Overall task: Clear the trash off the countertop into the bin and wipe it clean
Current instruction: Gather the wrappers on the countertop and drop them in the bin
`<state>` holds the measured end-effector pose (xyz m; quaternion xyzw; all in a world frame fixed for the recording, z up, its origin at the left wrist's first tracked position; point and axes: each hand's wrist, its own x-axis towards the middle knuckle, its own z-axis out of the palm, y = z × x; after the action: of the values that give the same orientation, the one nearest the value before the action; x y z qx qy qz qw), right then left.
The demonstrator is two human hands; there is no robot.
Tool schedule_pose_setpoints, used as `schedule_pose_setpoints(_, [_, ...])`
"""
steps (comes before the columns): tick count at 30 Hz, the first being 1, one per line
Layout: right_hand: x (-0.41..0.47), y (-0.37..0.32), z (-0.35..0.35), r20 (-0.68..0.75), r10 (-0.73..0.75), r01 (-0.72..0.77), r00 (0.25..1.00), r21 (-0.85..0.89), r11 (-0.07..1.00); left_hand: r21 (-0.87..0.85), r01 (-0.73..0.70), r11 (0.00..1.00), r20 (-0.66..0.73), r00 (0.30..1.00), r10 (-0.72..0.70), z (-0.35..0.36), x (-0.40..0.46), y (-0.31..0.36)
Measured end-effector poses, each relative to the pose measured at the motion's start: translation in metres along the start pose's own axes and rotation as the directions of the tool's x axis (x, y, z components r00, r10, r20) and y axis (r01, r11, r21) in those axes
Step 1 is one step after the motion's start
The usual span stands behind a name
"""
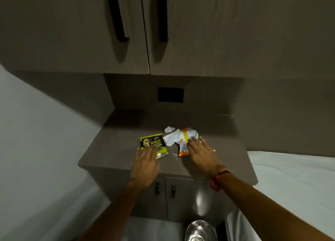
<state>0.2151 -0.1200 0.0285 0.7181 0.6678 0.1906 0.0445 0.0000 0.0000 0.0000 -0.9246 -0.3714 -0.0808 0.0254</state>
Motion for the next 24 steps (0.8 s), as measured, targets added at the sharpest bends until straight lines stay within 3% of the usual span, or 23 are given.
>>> schedule_pose_setpoints(3, [0.027,-0.005,0.031,0.074,0.053,-0.057,0.996,0.056,0.997,-0.006,0.051,0.999,0.096,0.994,-0.050,0.027,0.024,-0.014])
schedule_pose_setpoints(11, [0.050,-0.019,0.067,0.259,0.126,-0.138,0.958,0.026,0.990,0.113,-0.005,0.994,0.110,0.994,-0.008,0.062,0.053,-0.022])
schedule_pose_setpoints(16, [0.049,-0.015,0.071,0.233,0.146,-0.148,0.961,-0.009,0.989,0.259,-0.106,0.960,0.108,0.991,0.080,0.067,0.055,-0.022])
schedule_pose_setpoints(20, [0.049,-0.003,0.053,0.224,0.170,-0.177,0.960,0.011,0.984,0.194,-0.022,0.981,0.186,0.983,-0.015,0.052,0.056,-0.027])
schedule_pose_setpoints(24, [0.044,0.011,0.028,0.198,0.198,-0.206,0.960,0.020,0.978,0.087,0.129,0.988,0.079,0.988,-0.136,0.022,0.053,-0.025])
